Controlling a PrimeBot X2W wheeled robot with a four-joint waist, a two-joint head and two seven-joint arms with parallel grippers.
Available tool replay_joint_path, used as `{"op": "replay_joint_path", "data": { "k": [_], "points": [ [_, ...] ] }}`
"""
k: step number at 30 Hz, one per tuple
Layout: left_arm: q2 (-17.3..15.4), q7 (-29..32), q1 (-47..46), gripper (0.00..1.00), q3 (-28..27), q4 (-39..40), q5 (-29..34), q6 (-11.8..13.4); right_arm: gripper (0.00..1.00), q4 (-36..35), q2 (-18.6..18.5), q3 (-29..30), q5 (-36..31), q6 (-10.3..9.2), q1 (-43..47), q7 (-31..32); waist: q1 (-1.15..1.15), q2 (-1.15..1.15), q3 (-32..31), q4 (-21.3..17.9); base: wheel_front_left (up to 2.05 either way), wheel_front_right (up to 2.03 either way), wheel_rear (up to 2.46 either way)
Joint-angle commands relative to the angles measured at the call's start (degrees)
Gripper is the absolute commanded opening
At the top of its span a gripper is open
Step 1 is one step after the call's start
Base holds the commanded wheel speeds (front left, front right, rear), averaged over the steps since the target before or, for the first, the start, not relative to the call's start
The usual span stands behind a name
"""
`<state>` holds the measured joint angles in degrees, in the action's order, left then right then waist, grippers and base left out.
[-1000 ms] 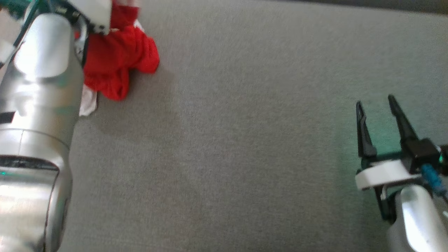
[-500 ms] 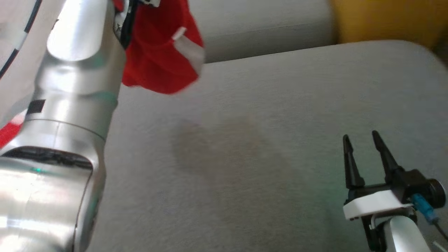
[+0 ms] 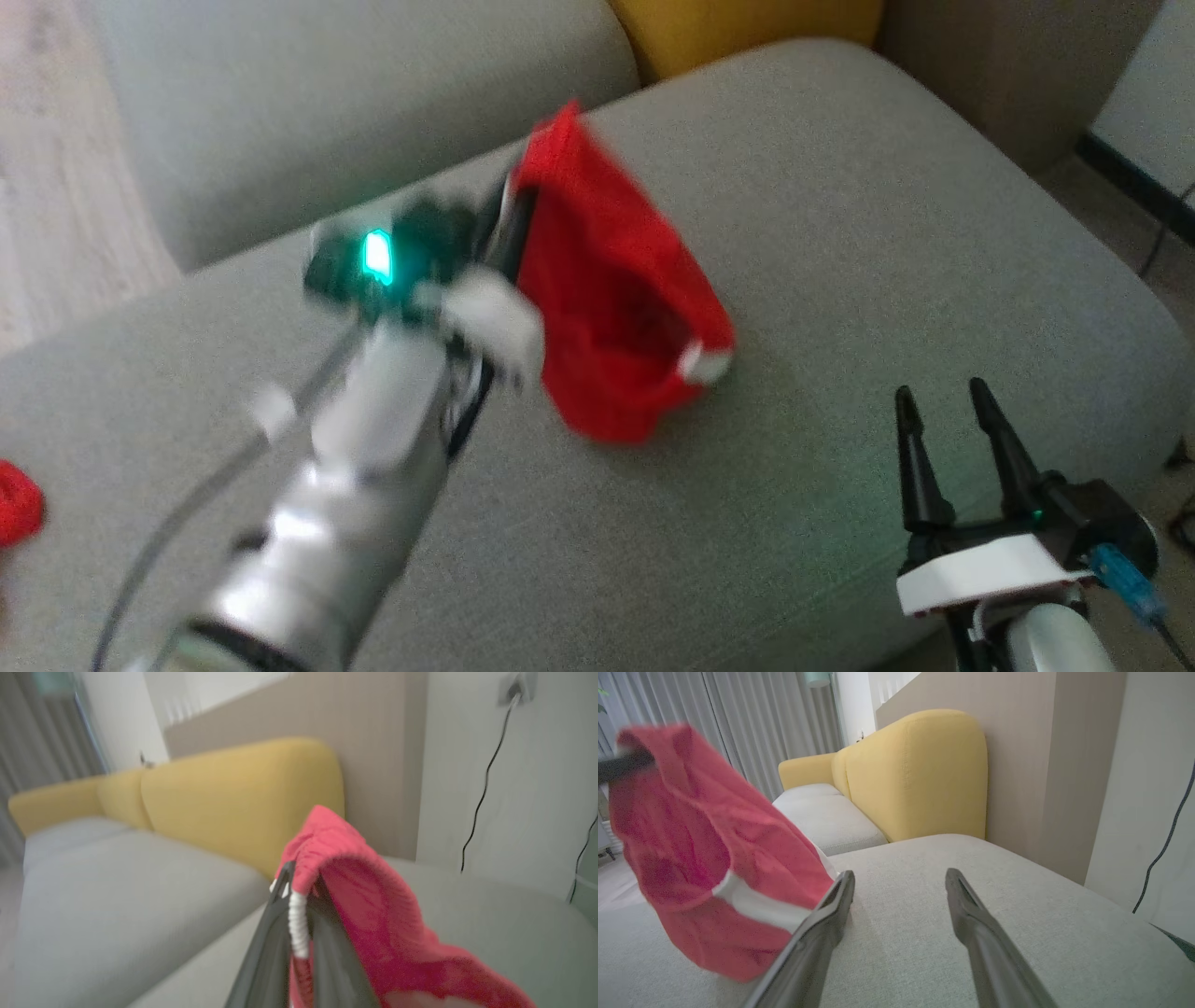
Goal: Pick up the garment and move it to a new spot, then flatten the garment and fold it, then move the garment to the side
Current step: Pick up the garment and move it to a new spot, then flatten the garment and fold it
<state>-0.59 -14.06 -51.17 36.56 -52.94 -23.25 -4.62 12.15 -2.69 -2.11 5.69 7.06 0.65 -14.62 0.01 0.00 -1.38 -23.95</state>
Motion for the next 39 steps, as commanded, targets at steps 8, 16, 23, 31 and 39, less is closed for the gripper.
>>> {"op": "replay_joint_path", "data": {
  "k": [8, 16, 23, 31, 39],
  "points": [
    [-2.7, -0.9, 16.8, 1.0, -7.0, 6.2, 0.6, 5.8, 1.0, 0.0, -0.2, -2.3, 2.3, 0.43, -3.3, -0.4, -0.01, 0.0, 5.6, 3.0, 0.0, 0.0, 0.0],
    [-2.4, -0.9, 33.3, 1.0, -12.1, 16.8, 1.5, 4.4, 1.0, 1.3, -0.2, 0.1, 1.3, 0.43, -1.2, -0.4, -0.01, 0.0, 0.6, 12.1, 0.0, 0.0, 0.0],
    [-2.3, -0.9, 44.9, 1.0, -17.5, 31.0, 1.9, 8.0, 1.0, 1.1, -0.2, 2.0, 1.0, 0.43, 2.2, -0.4, -0.01, 0.0, -4.3, 18.4, 0.0, 0.0, 0.0],
    [-2.3, -0.9, 56.5, 1.0, -22.2, 44.8, 8.4, 12.0, 1.0, -0.5, -0.2, 2.5, -0.8, 0.43, 7.1, -0.4, -0.01, 0.0, -8.8, 21.9, 0.0, 0.0, 0.0],
    [-2.3, -0.9, 63.0, 1.0, -23.4, 47.7, 12.3, 14.7, 1.0, -1.3, -0.2, 1.5, -3.4, 0.43, 10.5, -0.4, -0.01, 0.0, -10.8, 22.5, 0.0, 0.0, 0.0]
  ]
}}
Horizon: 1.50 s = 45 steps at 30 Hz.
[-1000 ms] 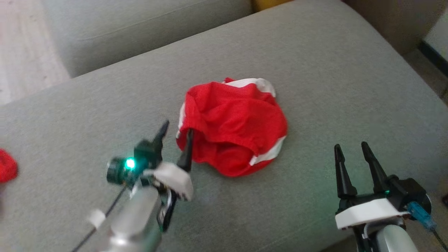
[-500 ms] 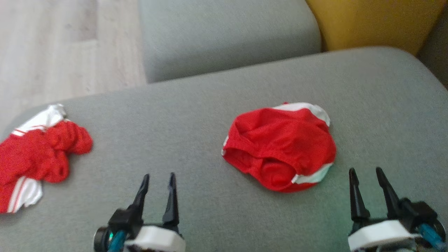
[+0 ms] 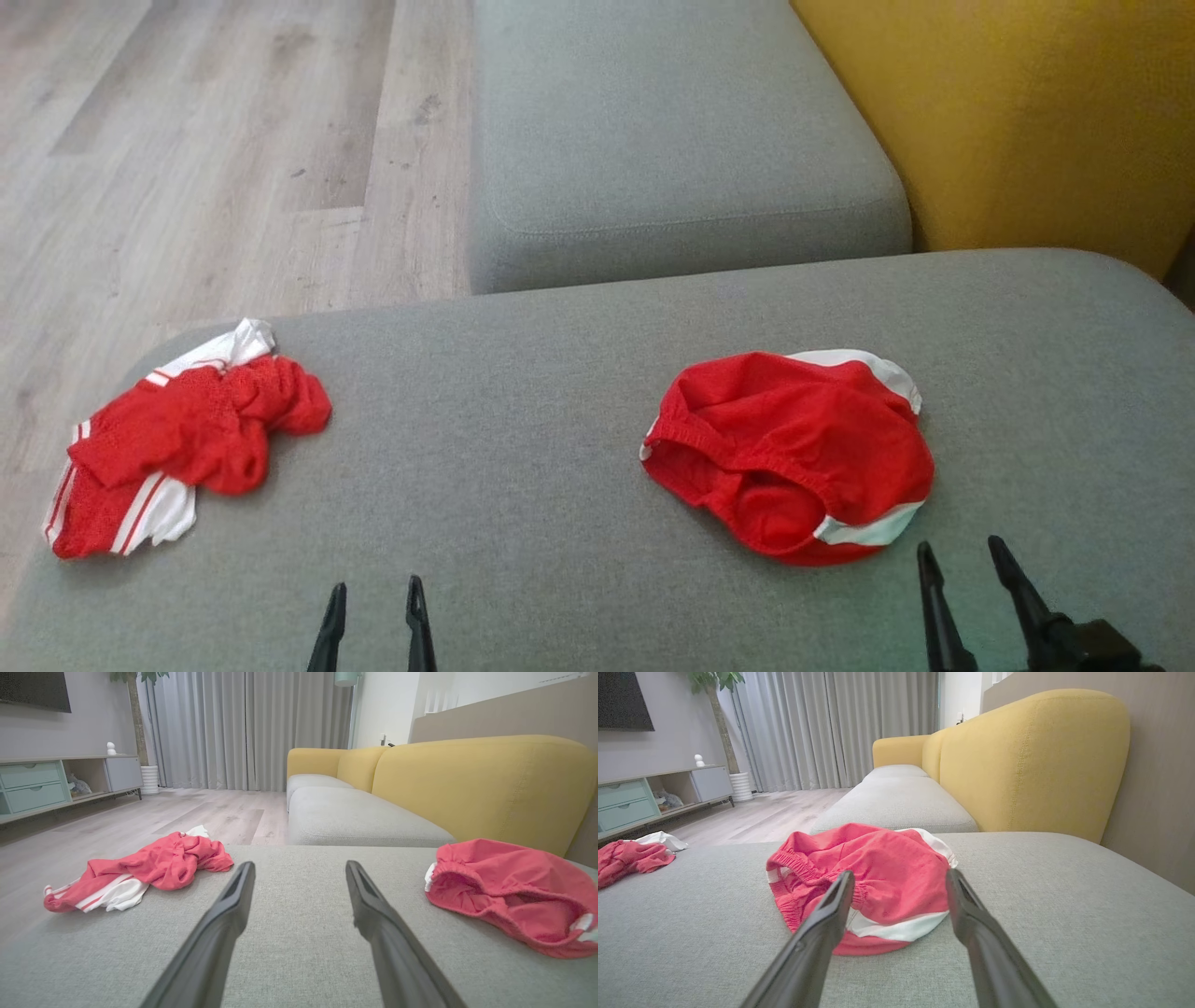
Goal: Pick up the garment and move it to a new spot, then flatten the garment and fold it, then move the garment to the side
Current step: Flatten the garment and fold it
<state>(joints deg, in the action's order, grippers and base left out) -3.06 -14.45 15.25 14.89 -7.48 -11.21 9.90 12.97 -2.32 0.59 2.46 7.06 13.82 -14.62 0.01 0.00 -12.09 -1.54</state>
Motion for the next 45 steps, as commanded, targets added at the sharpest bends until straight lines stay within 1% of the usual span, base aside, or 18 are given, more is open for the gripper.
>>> {"op": "replay_joint_path", "data": {
  "k": [1, 3, 8, 13, 21, 33, 40, 42, 45],
  "points": [
    [0.2, -0.5, -3.0, 1.0, -1.7, 2.4, 0.5, 0.4, 1.0, -2.2, -0.6, -1.7, -0.3, 0.43, -2.5, -0.4, -0.01, 0.0, -0.2, 0.1, 0.0, 0.0, 0.0],
    [0.2, -0.5, -2.6, 1.0, -1.6, 2.9, 0.4, 1.0, 1.0, -2.3, -0.6, -2.8, -0.7, 0.43, -2.3, -0.4, -0.01, 0.0, -0.4, 0.2, 0.0, 0.0, 0.0],
    [0.2, -0.5, -2.4, 1.0, -0.6, 2.6, 2.9, 0.8, 1.0, -2.5, -0.6, -4.3, -1.5, 0.43, -2.2, -0.4, -0.01, 0.0, -0.3, 0.4, 0.0, 0.0, 0.0],
    [0.2, -0.5, -2.6, 1.0, -0.5, 1.6, 3.8, 0.9, 1.0, -2.6, -0.6, -5.9, -1.4, 0.43, -2.3, -0.4, -0.01, 0.0, -0.1, 0.6, 0.0, 0.0, 0.0],
    [0.2, -0.5, -3.2, 1.0, -0.1, 0.0, 4.6, 0.0, 1.0, -2.5, -0.6, -6.2, -1.0, 0.43, -2.4, -0.4, -0.01, 0.0, 0.0, 1.1, 0.0, 0.0, 0.0],
    [0.2, -0.5, -3.8, 1.0, -0.2, -0.9, 5.0, 0.0, 1.0, -1.8, -0.6, -6.4, -0.9, 0.43, -3.0, -0.4, -0.01, 0.0, 0.2, 0.6, 0.0, 0.0, 0.0],
    [0.2, -0.5, -4.2, 1.0, 0.3, -2.0, 5.1, -1.9, 1.0, -2.1, -0.6, -5.1, -0.6, 0.43, -3.0, -0.4, -0.01, 0.0, 1.0, -0.2, 0.0, 0.0, 0.0],
    [0.2, -0.5, -4.5, 1.0, 0.5, -2.0, 4.2, -1.7, 1.0, -2.2, -0.6, -4.7, -0.6, 0.43, -3.1, -0.4, -0.01, 0.0, 1.6, -1.0, 0.0, 0.0, 0.0],
    [0.2, -0.5, -5.6, 1.0, 3.0, -3.5, 2.4, -3.6, 1.0, -2.3, -0.6, -4.5, -0.7, 0.43, -3.3, -0.4, -0.01, 0.0, 2.7, -3.2, 0.0, 0.0, 0.0]
  ]
}}
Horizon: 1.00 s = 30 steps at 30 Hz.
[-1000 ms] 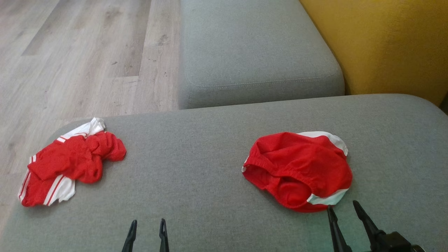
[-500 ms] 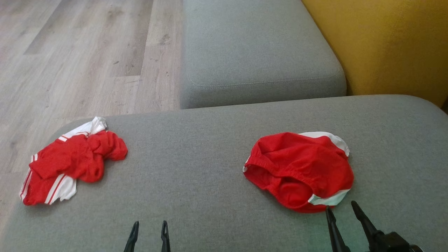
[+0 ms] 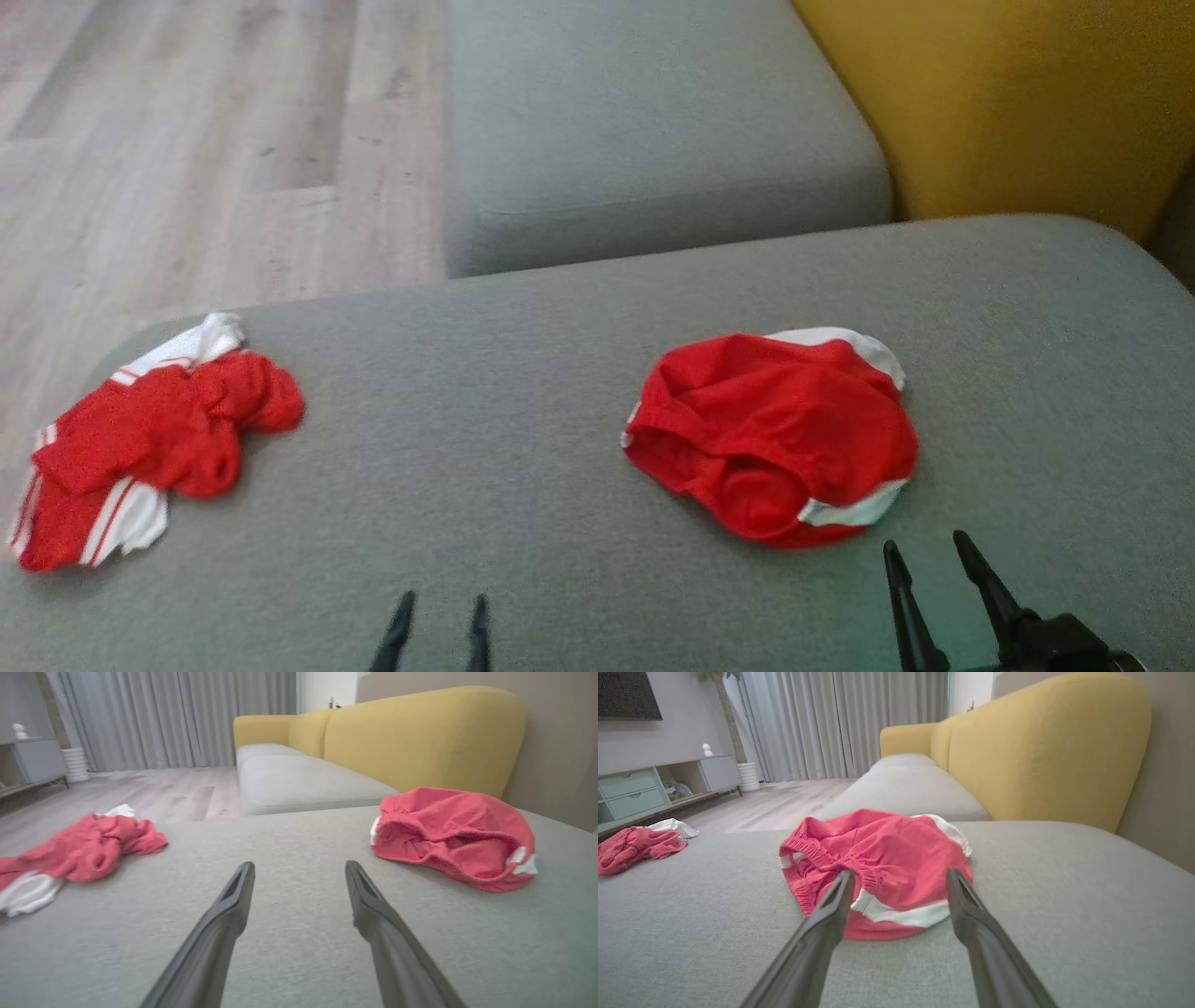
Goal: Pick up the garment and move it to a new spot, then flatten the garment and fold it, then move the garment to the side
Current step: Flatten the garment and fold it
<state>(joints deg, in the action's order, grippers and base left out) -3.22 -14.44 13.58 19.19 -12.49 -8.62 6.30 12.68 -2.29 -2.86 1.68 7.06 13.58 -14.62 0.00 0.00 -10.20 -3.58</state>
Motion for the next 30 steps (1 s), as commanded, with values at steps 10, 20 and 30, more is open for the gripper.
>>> {"op": "replay_joint_path", "data": {
  "k": [10, 20, 30],
  "points": [
    [0.3, -0.6, -16.3, 1.0, 14.6, -8.8, -7.7, -5.5, 1.0, -1.8, -0.6, -1.0, 1.8, 0.43, -5.2, -0.4, 0.0, 0.0, 6.5, -11.7, 0.0, 0.0, 0.0],
    [0.3, -0.5, -32.2, 1.0, 29.6, -22.5, -17.5, -3.6, 1.0, -1.7, -0.6, -3.0, 2.1, 0.43, -7.8, -0.4, 0.0, 0.0, 10.0, -21.0, 0.0, 0.0, 0.0],
    [0.3, -0.2, -41.0, 1.0, 36.0, -29.4, -29.6, -0.7, 1.0, -1.6, -0.6, -4.5, 2.6, 0.43, -9.7, -0.4, 0.0, 0.0, 13.3, -26.7, 0.0, 0.0, 0.0]
  ]
}}
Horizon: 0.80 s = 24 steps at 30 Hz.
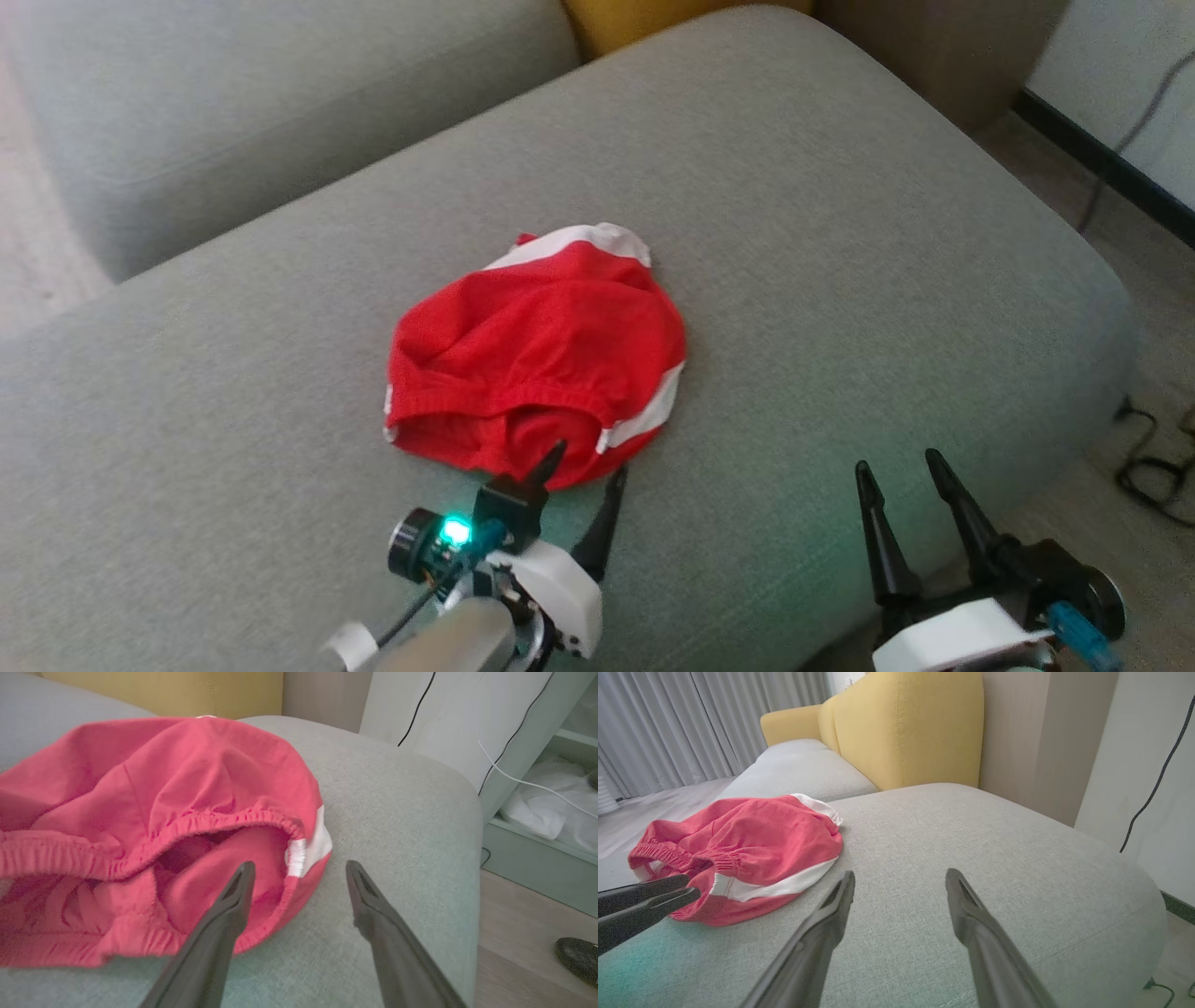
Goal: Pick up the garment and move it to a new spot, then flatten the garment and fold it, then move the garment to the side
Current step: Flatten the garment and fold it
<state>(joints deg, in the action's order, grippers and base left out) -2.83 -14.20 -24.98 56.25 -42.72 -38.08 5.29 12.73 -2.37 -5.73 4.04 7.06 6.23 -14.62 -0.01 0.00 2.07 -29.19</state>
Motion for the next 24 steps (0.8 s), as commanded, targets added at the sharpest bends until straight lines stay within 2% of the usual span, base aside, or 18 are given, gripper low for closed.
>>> {"op": "replay_joint_path", "data": {
  "k": [1, 9, 10, 11, 12, 13, 18, 24],
  "points": [
    [0.0, -0.4, -3.3, 1.0, -0.6, 0.0, -0.7, 0.7, 1.0, -1.6, -0.5, -1.8, 0.3, 0.43, -2.5, -0.4, 0.01, 0.0, 1.3, -1.5, 0.0, 0.0, 0.0],
    [0.0, -0.6, -7.4, 1.0, 2.5, -3.8, -4.2, 1.5, 1.0, -2.0, -0.5, -1.4, 0.8, 0.43, -3.3, -0.4, 0.01, 0.0, 3.2, -2.3, 0.0, 0.0, 0.0],
    [0.0, -0.7, -7.8, 0.92, 2.8, -4.0, -4.6, 1.4, 1.0, -2.0, -0.5, -1.4, 0.9, 0.43, -3.4, -0.4, 0.01, 0.0, 3.3, -2.3, 0.0, 0.0, 0.0],
    [0.0, -0.7, -8.0, 0.49, 3.2, -4.3, -5.1, 1.4, 1.0, -2.1, -0.5, -1.3, 1.0, 0.43, -3.4, -0.4, 0.01, 0.0, 3.5, -2.4, 0.0, 0.0, 0.0],
    [0.0, -0.7, -8.3, 0.11, 3.6, -4.5, -5.5, 1.3, 1.0, -2.1, -0.5, -1.3, 1.0, 0.43, -3.4, -0.4, 0.01, 0.0, 3.6, -2.4, 0.0, 0.0, 0.0],
    [0.0, -0.7, -8.4, 0.0, 4.2, -4.7, -6.0, 0.7, 1.0, -2.1, -0.5, -1.3, 1.0, 0.43, -3.4, -0.4, 0.01, 0.0, 3.6, -2.4, 0.0, 0.0, 0.0],
    [0.0, -0.8, -10.1, 0.0, 5.9, -3.0, -7.3, -1.8, 1.0, -1.7, -0.5, -1.2, 1.0, 0.43, -3.5, -0.4, 0.01, 0.0, 3.1, -2.2, 0.0, 0.0, 0.0],
    [0.0, -0.8, -13.9, 0.0, 1.8, 6.3, -5.3, -2.9, 1.0, -1.5, -0.5, -1.2, 0.9, 0.43, -2.9, -0.4, 0.01, 0.0, 0.4, -0.6, 0.0, 0.0, 0.0]
  ]
}}
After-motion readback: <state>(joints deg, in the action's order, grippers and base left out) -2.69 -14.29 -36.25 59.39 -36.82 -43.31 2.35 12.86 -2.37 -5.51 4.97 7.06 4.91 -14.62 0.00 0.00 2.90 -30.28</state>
